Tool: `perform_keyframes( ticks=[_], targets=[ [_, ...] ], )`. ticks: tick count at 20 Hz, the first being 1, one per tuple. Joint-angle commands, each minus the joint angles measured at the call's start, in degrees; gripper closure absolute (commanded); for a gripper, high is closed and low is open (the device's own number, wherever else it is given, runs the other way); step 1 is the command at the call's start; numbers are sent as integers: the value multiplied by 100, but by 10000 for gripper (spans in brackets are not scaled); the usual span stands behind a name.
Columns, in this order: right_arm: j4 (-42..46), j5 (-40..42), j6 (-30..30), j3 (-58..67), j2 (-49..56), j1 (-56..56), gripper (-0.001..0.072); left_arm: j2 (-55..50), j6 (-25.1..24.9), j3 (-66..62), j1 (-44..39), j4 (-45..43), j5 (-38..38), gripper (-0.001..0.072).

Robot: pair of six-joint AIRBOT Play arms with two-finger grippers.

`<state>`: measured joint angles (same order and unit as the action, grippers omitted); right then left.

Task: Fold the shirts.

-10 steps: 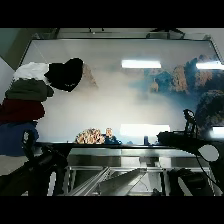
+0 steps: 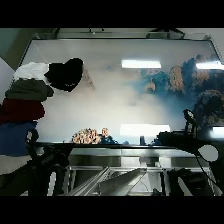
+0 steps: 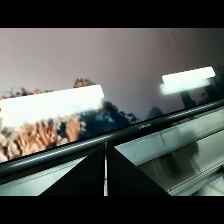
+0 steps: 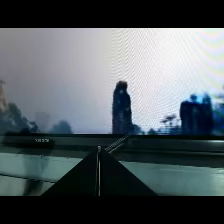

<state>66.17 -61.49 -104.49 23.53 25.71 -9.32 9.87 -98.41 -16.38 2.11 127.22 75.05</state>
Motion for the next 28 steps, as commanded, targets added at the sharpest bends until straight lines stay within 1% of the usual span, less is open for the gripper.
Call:
perform_keyframes(
  ticks=[1, 2, 3, 5, 8, 9, 10, 11, 12, 13, 15, 16, 17, 18, 21, 23, 24, 25, 26, 28],
  targets=[
    [-4, 2, -2, -2, -2, -4, 693, 7, -4, 22, -4, -2, 2, 693],
    [2, 127, -2, -2, 4, -4, 693, 7, -4, 22, -4, -2, 2, 694],
    [-4, 457, -2, -2, 28, -4, 693, 7, -4, 22, -4, 2, -35, 693],
    [-90, 876, -2, -2, 37, -4, 693, 7, -2, 22, -4, 2, -328, 693],
    [-90, 905, -4, -2, 37, -4, 693, 0, 2, 20, -2, -7, -730, 691],
    [-90, 903, -2, -2, 37, -4, 693, -66, 90, -7, -2, -20, -903, 468],
    [-85, 916, 0, -2, 37, -4, 693, -273, 542, -72, 2, -52, -1099, -3],
    [-81, 951, 4, -2, 39, -4, 693, -555, 1040, -181, 2, -181, -1209, 19],
    [-70, 973, 92, -2, 37, -4, 692, -887, 1084, -345, 2, -332, -1261, 19],
    [-70, 984, 332, -2, 37, -4, 685, -1322, 1084, -608, 4, -612, -1408, 19],
    [-66, 997, 566, 0, 37, -4, 681, -2500, 1084, -1377, 13, -1364, -1912, 19],
    [-31, 1010, 575, 0, 39, -4, 556, -3281, 1084, -1902, 33, -1814, -2059, 19],
    [59, 1016, 575, 0, 39, -4, 385, -4061, 1082, -2422, 105, -2131, -2050, 19],
    [153, 1029, 570, 0, 39, -2, 367, -4962, 1075, -3001, 251, -2323, -1991, 19],
    [382, 1093, 549, -2, 37, -2, 367, -7571, 990, -4723, 837, -2361, -1641, 19],
    [393, 1097, 551, -2, 39, -2, 366, -9112, 654, -5917, 1115, -2371, -1333, 19],
    [413, 1110, 549, -2, 39, 0, 365, -9794, 603, -6524, 1228, -2369, -1233, 19],
    [417, 1117, 551, -2, 39, -2, 323, -10365, 584, -7069, 1316, -2371, -1182, 19],
    [413, 1115, 551, -2, 39, -2, 296, -10915, 584, -7637, 1401, -2367, -1189, 19],
    [411, 1115, 498, -2, 39, -2, 296, -11844, 560, -8688, 1458, -2363, -1211, 18]
  ],
)
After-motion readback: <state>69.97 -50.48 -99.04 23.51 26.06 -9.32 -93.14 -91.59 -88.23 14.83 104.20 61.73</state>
